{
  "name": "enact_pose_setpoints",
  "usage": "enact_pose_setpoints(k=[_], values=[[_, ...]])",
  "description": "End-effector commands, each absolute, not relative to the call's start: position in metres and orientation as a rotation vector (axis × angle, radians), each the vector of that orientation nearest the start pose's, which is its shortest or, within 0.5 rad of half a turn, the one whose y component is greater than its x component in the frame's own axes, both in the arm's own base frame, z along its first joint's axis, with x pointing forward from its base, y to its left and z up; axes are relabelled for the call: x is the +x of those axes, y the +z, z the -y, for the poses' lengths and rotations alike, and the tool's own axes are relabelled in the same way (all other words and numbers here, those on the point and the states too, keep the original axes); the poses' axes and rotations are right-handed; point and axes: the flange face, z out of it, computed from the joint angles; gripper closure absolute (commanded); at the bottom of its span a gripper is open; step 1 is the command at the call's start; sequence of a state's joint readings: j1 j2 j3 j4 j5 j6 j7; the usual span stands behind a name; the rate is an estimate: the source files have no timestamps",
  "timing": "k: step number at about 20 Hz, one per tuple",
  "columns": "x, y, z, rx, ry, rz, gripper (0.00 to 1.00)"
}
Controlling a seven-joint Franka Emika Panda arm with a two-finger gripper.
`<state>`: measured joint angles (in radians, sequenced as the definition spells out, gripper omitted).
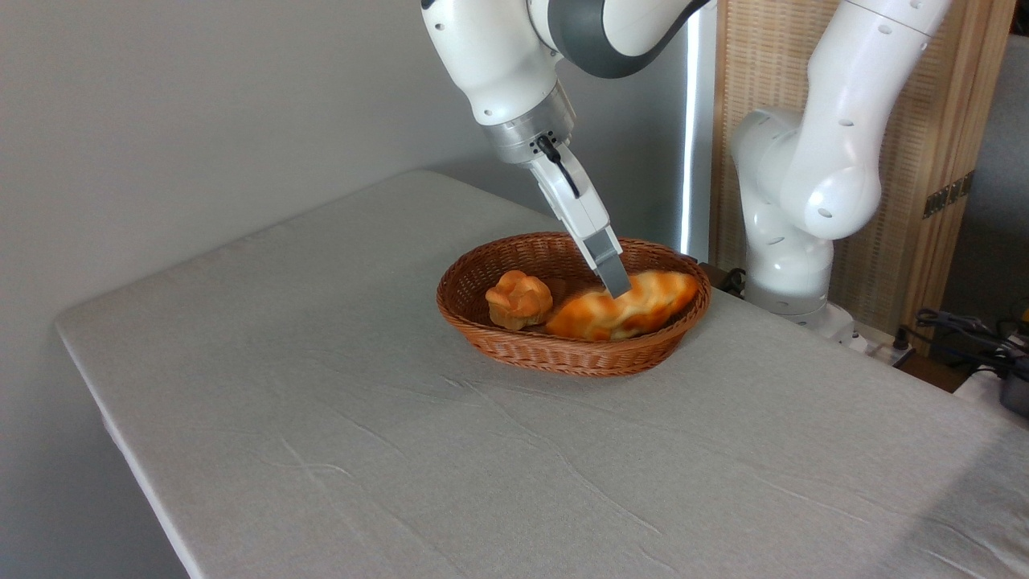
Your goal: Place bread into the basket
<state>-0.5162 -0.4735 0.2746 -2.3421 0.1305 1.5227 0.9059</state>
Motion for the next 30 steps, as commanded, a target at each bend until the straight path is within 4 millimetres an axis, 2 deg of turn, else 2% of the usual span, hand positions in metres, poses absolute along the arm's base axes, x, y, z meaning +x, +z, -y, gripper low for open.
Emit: enact_pose_setpoints(k=[1, 4, 6, 9, 10, 11, 13, 15, 17, 21, 25, 28, 30], values=[[0.366, 0.48, 0.069, -2.659, 0.516, -1.852, 0.0], [0.369, 0.484, 0.066, -2.685, 0.494, -1.841, 0.0], [0.376, 0.494, 0.064, -2.705, 0.458, -1.822, 0.0], [0.419, 0.537, 0.038, -2.904, 0.269, -1.677, 0.0], [0.428, 0.547, 0.036, -2.928, 0.229, -1.652, 0.0], [0.446, 0.567, 0.034, -2.949, 0.154, -1.608, 0.0], [0.477, 0.594, 0.032, -2.928, 0.079, -1.549, 0.0], [0.495, 0.609, 0.021, -2.935, 0.026, -1.499, 0.0], [0.504, 0.62, 0.01, -2.94, -0.013, -1.46, 0.0], [0.52, 0.633, -0.004, -2.939, -0.072, -1.408, 0.0], [0.534, 0.634, 0.009, -2.908, -0.098, -1.417, 0.0], [0.538, 0.63, 0.018, -2.914, -0.086, -1.411, 0.0], [0.539, 0.628, 0.031, -2.92, -0.072, -1.38, 0.0]])
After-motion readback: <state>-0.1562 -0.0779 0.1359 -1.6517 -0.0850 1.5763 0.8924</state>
